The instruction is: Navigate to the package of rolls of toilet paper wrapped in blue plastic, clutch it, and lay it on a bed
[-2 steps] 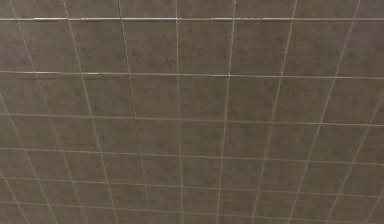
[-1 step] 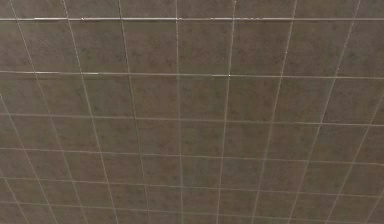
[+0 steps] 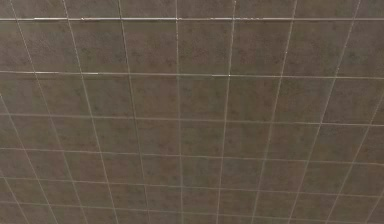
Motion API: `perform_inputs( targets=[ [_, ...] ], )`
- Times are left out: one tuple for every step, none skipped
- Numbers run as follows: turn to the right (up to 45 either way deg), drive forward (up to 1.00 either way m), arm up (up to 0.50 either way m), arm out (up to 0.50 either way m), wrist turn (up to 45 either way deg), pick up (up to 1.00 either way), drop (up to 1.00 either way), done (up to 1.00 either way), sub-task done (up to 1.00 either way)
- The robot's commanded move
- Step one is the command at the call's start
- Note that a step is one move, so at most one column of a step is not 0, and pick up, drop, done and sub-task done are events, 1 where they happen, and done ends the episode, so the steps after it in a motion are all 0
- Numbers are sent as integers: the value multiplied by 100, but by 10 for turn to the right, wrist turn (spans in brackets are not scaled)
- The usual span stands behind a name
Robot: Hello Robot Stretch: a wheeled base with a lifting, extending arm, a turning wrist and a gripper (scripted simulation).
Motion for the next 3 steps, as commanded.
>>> perform_inputs(
  targets=[
    [0,0,0,-36,0,0,0,0,0],
    [-450,0,0,0,0,0,0,0,0],
    [0,20,0,0,0,0,0,0,0]
  ],
)
